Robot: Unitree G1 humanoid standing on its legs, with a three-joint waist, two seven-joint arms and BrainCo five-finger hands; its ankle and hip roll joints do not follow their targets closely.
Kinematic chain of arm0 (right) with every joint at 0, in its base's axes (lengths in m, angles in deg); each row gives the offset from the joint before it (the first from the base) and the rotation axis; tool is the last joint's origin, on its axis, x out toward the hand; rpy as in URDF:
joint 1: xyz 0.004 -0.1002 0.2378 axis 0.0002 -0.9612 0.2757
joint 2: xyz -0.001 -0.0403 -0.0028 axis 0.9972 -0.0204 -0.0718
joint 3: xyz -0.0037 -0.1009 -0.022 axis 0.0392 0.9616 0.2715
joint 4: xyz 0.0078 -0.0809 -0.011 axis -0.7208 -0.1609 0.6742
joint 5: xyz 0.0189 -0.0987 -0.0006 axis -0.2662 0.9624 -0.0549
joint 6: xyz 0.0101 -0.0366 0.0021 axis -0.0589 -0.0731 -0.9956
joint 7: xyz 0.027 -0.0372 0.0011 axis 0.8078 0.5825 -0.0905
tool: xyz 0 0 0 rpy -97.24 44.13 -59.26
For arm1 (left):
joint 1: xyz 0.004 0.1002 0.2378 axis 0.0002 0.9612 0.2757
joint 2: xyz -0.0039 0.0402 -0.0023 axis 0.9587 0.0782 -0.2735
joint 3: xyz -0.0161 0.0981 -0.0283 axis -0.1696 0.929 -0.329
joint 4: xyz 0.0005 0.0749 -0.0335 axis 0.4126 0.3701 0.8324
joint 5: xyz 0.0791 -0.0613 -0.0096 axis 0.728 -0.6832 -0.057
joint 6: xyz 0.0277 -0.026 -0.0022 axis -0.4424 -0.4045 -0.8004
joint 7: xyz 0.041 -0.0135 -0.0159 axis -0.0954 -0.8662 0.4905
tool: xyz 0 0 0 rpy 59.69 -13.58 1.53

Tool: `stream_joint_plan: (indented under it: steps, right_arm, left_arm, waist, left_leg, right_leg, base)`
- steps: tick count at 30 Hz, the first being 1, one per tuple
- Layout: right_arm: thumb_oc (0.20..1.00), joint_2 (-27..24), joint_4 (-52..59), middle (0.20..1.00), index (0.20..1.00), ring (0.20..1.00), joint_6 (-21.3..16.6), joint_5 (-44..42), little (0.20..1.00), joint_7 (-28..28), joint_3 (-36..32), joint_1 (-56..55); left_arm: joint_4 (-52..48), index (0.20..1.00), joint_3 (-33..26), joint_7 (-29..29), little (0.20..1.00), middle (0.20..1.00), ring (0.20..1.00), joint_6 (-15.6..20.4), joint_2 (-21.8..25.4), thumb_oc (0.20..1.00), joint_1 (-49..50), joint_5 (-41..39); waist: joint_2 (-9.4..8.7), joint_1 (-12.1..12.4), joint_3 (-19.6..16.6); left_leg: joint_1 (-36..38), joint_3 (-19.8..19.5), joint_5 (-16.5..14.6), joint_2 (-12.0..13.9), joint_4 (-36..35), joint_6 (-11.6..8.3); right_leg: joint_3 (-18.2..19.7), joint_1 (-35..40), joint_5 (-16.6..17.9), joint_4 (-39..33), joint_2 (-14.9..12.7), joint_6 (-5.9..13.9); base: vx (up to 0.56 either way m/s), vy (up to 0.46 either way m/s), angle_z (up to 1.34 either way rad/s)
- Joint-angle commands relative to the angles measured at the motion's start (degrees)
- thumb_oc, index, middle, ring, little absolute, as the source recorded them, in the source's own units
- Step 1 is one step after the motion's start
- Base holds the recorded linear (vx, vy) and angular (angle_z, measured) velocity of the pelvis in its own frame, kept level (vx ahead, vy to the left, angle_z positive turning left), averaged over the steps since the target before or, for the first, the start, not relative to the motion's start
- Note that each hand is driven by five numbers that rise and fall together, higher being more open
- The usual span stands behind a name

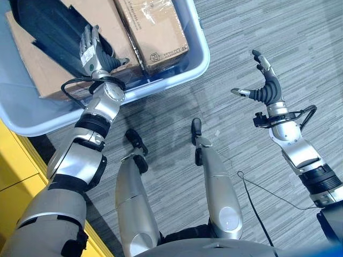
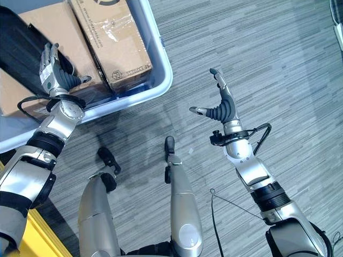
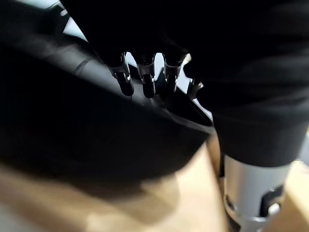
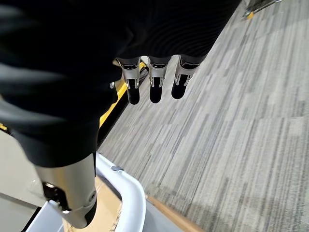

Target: Move parts from the plastic box to the shelf.

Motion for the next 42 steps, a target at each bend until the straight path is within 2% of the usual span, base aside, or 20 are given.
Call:
stream_joint_plan:
  steps: [1, 3, 5, 6, 8, 11, 15, 17, 18, 19, 22, 24, 25, 29, 33, 35, 38, 42]
  right_arm:
    - [1.000, -1.94, 1.90, 1.000, 1.000, 1.000, -3.48, -0.52, 1.000, -1.41, -2.86, -1.57]
    - [1.000, -1.66, 1.72, 1.000, 1.000, 1.000, -3.90, -0.14, 1.000, -0.75, -3.29, -2.47]
    - [1.000, -1.27, 1.61, 1.000, 1.000, 1.000, -4.47, 0.17, 1.000, -0.54, -3.41, -3.10]
    - [1.000, -0.66, 1.50, 1.000, 1.000, 1.000, -5.02, -0.40, 1.000, -0.39, -3.41, -3.53]
    - [1.000, -0.07, 2.14, 1.000, 1.000, 1.000, -5.12, -0.82, 1.000, -0.47, -3.49, -4.46]
    - [1.000, 0.21, 2.99, 1.000, 1.000, 1.000, -4.66, -0.44, 1.000, -0.42, -3.44, -5.21]
    - [1.000, 1.46, 3.81, 1.000, 1.000, 1.000, -4.94, 0.83, 1.000, -0.69, -3.27, -6.96]
    - [1.000, 2.32, 3.56, 1.000, 1.000, 1.000, -6.08, 1.17, 1.000, -1.06, -3.29, -8.52]
    - [1.000, 3.07, 3.18, 1.000, 1.000, 1.000, -6.44, 1.54, 1.000, -1.63, -3.29, -9.44]
    - [1.000, 3.29, 3.14, 1.000, 1.000, 1.000, -6.40, 1.64, 1.000, -1.80, -3.36, -9.33]
    - [1.000, 4.65, 2.32, 1.000, 1.000, 1.000, -7.11, 2.61, 1.000, -3.05, -2.71, -9.31]
    - [1.000, 5.16, 2.82, 1.000, 1.000, 1.000, -7.04, 3.51, 1.000, -4.02, -2.52, -9.30]
    - [1.000, 5.48, 3.06, 1.000, 1.000, 1.000, -6.71, 3.98, 1.000, -4.65, -2.21, -8.96]
    - [1.000, 5.65, 3.99, 1.000, 1.000, 1.000, -6.58, 5.73, 1.000, -5.05, -2.11, -8.20]
    - [1.000, 5.00, 4.73, 1.000, 1.000, 1.000, -5.66, 4.57, 1.000, -5.91, -2.41, -7.22]
    - [1.000, 4.72, 4.77, 1.000, 1.000, 1.000, -6.06, 4.54, 1.000, -5.32, -2.46, -6.71]
    - [1.000, 3.95, 5.54, 1.000, 1.000, 1.000, -7.85, 5.42, 1.000, -3.45, -2.92, -6.12]
    - [1.000, 2.55, 8.18, 1.000, 1.000, 1.000, -9.73, 3.47, 1.000, -0.76, -4.09, -6.43]
  left_arm:
    - [-1.09, 1.000, -0.37, 6.02, 1.000, 1.000, 1.000, 4.59, 0.60, 1.000, -0.41, 1.69]
    - [-1.51, 1.000, -1.31, 8.48, 1.000, 1.000, 1.000, 5.79, 0.69, 1.000, -0.38, 0.61]
    - [-2.02, 1.000, -1.91, 9.37, 1.000, 1.000, 1.000, 5.61, 0.76, 1.000, -0.39, 0.64]
    - [-2.47, 1.000, -1.82, 8.28, 1.000, 1.000, 1.000, 6.81, 1.10, 1.000, -0.77, 1.09]
    - [-4.06, 1.000, -0.82, 7.75, 1.000, 1.000, 1.000, 8.51, 0.96, 1.000, -1.37, 4.08]
    - [-6.46, 1.000, -0.28, 10.03, 1.000, 1.000, 1.000, 9.14, 0.08, 1.000, -0.25, 6.30]
    - [-11.10, 1.000, -1.91, 20.48, 1.000, 1.000, 1.000, 11.92, -1.57, 1.000, 3.54, 11.02]
    - [-15.28, 1.000, -4.84, 32.64, 1.000, 1.000, 1.000, 14.64, -1.68, 1.000, 6.08, 15.34]
    - [-18.58, 1.000, -8.60, 36.43, 1.000, 1.000, 1.000, 14.39, -2.17, 1.000, 8.61, 15.38]
    - [-18.99, 1.000, -9.47, 36.78, 1.000, 1.000, 1.000, 14.34, -2.41, 1.000, 8.96, 13.89]
    - [-17.85, 1.000, -12.24, 33.80, 1.000, 1.000, 1.000, 13.48, -4.36, 1.000, 10.91, 4.25]
    - [-16.99, 1.000, -14.43, 33.32, 1.000, 1.000, 1.000, 13.59, -6.21, 1.000, 12.29, -4.14]
    - [-16.35, 1.000, -15.73, 32.17, 1.000, 1.000, 1.000, 13.93, -7.21, 1.000, 12.98, -11.10]
    - [-15.57, 1.000, -17.82, 33.90, 1.000, 1.000, 1.000, 13.38, -8.44, 1.000, 12.89, -12.33]
    - [-14.58, 1.000, -17.45, 31.82, 1.000, 1.000, 1.000, 11.62, -8.57, 1.000, 11.44, -16.06]
    - [-13.68, 1.000, -17.38, 30.89, 1.000, 1.000, 1.000, 12.16, -8.71, 1.000, 10.69, -17.51]
    - [-13.45, 1.000, -16.41, 26.48, 1.000, 1.000, 1.000, 12.94, -8.53, 1.000, 9.71, -17.98]
    - [-15.06, 1.000, -14.48, 19.46, 1.000, 1.000, 1.000, 12.91, -10.06, 1.000, 11.20, -16.84]
  waist:
    - [-2.09, 1.66, -1.37]
    - [-2.02, 1.48, -1.37]
    - [-1.93, 1.41, -1.37]
    - [-1.93, 1.36, -1.37]
    - [-1.97, 1.46, -1.37]
    - [-1.68, 1.65, -1.37]
    - [-1.34, 2.65, -1.37]
    - [-1.37, 3.91, -1.37]
    - [-1.48, 5.06, -1.37]
    - [-1.58, 5.33, -1.37]
    - [-2.05, 6.56, -1.37]
    - [-2.70, 7.32, -1.37]
    - [-3.18, 7.73, -1.37]
    - [-4.53, 8.24, -1.37]
    - [-5.12, 8.10, -1.37]
    - [-5.26, 7.81, -1.37]
    - [-5.21, 7.35, -1.37]
    - [-5.02, 8.11, -1.37]
  left_leg:
    - [4.48, -0.81, -3.33, -0.27, -0.67, -3.79]
    - [4.97, -0.54, -3.63, -0.44, -0.66, -3.66]
    - [5.47, -0.26, -3.63, -0.54, -1.02, -3.57]
    - [5.82, -0.15, -3.62, -0.67, -1.41, -3.50]
    - [6.49, -0.20, -3.62, -0.94, -2.08, -3.39]
    - [7.37, -0.11, -3.25, -1.47, -3.35, -3.27]
    - [8.87, -0.46, -2.53, -2.29, -5.48, -3.16]
    - [9.82, -1.39, -1.65, -2.68, -7.28, -3.28]
    - [10.75, -2.22, -0.68, -2.98, -9.00, -3.49]
    - [10.02, -1.88, 0.97, -2.96, -9.64, -3.11]
    - [10.91, -3.06, 2.39, -2.82, -11.55, -3.70]
    - [11.62, -3.82, 3.20, -2.51, -12.80, -4.15]
    - [12.03, -4.33, 3.78, -2.19, -13.42, -4.53]
    - [13.14, -4.88, 4.79, -1.09, -14.50, -5.34]
    - [13.83, -4.97, 5.47, -0.28, -14.70, -5.86]
    - [14.38, -4.75, 5.55, 0.03, -14.80, -6.09]
    - [15.61, -4.30, 5.40, 0.50, -14.51, -6.28]
    - [17.32, -4.59, 4.02, 0.42, -11.85, -5.81]
  right_leg:
    - [-0.17, 1.37, -0.70, 3.81, -1.91, 2.20]
    - [0.00, 1.61, -0.59, 3.66, -1.97, 2.24]
    - [-0.02, 1.95, -0.38, 3.34, -2.05, 2.32]
    - [-0.03, 2.11, -0.19, 3.20, -1.98, 2.32]
    - [-0.33, 2.56, 0.08, 2.99, -2.03, 2.51]
    - [-0.48, 3.09, -0.02, 2.56, -2.09, 2.65]
    - [-0.79, 4.45, -0.47, 1.99, -1.90, 2.76]
    - [-1.41, 5.56, -1.38, 2.01, -1.64, 2.85]
    - [-2.18, 6.83, -1.85, 1.58, -1.50, 2.97]
    - [-2.64, 6.20, -0.89, 1.21, -1.50, 2.54]
    - [-3.72, 7.52, -1.39, 1.04, -1.23, 2.76]
    - [-4.55, 8.71, -1.71, 0.61, -1.02, 2.89]
    - [-4.95, 9.42, -1.95, 0.51, -0.77, 2.88]
    - [-5.90, 11.16, -2.52, 0.18, -0.28, 2.63]
    - [-6.20, 12.04, -3.07, 0.43, -0.02, 2.13]
    - [-6.13, 12.47, -3.14, 0.12, -0.01, 1.93]
    - [-5.82, 13.64, -3.51, -0.15, -0.07, 1.60]
    - [-6.00, 15.93, -5.42, 2.71, -0.36, 0.70]
  base:
    - [0.01, 0.027, -0.13]
    - [0.01, 0.003, -0.09]
    - [0.00, 0.000, 0.00]
    - [-0.02, -0.046, -0.01]
    - [-0.03, -0.075, 0.00]
    - [-0.01, -0.015, 0.01]
    - [-0.01, -0.050, 0.04]
    - [0.02, -0.168, 0.10]
    - [-0.03, -0.197, 0.12]
    - [-0.03, -0.179, 0.14]
    - [0.00, -0.149, 0.24]
    - [0.03, -0.177, 0.22]
    - [0.04, -0.181, 0.17]
    - [0.03, -0.127, 0.06]
    - [0.02, -0.026, -0.05]
    - [0.01, 0.037, -0.03]
    - [0.00, 0.104, 0.00]
    - [0.03, 0.139, -0.07]
